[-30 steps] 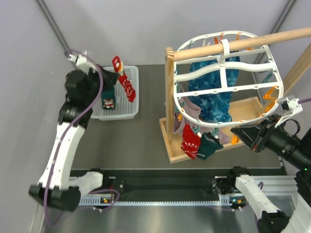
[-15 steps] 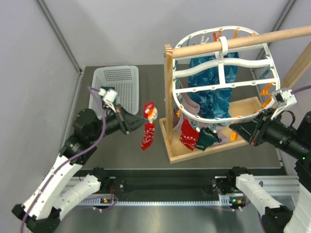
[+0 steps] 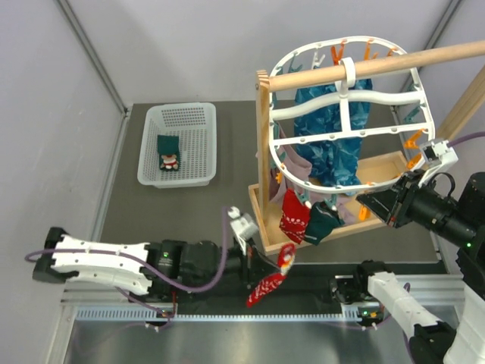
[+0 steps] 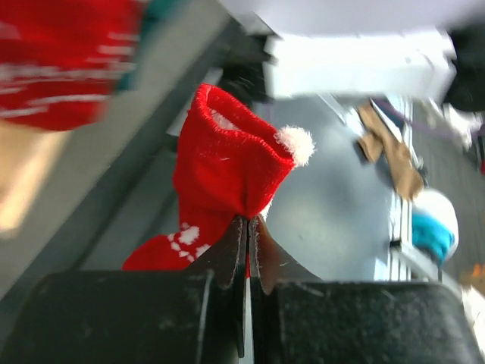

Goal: Clip the socks to the hanger
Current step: Clamp the sock onto the hanger.

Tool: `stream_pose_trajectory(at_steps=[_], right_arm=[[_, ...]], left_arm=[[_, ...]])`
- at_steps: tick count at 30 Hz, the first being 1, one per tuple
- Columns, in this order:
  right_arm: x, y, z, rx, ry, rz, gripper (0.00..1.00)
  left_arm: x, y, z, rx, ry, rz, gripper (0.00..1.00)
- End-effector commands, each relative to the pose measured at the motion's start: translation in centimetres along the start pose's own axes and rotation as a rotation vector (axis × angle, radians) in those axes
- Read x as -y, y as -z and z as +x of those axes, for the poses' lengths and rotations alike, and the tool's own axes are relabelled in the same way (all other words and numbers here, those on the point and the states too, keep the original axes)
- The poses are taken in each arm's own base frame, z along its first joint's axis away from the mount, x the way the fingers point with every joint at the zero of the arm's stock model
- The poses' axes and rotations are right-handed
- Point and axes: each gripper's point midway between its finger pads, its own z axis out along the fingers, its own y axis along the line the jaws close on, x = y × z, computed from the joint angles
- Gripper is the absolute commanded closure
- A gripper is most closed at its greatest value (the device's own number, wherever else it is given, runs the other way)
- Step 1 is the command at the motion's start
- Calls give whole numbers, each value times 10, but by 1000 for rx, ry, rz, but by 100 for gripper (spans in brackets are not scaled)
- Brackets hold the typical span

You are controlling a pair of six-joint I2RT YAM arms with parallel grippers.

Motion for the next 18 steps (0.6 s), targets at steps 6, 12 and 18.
stream_pose_trajectory(at_steps=[6, 12, 18], right_arm=[[-16, 8, 20, -102, -9, -92, 100], [-28, 15, 20, -95, -20, -138, 100], [-24, 24, 11, -45, -16, -81, 100]], left_arm=[[138, -51, -19, 64, -313, 218, 100], [162, -67, -64, 206, -420, 185, 100], [143, -100, -85, 210, -498, -116, 100]])
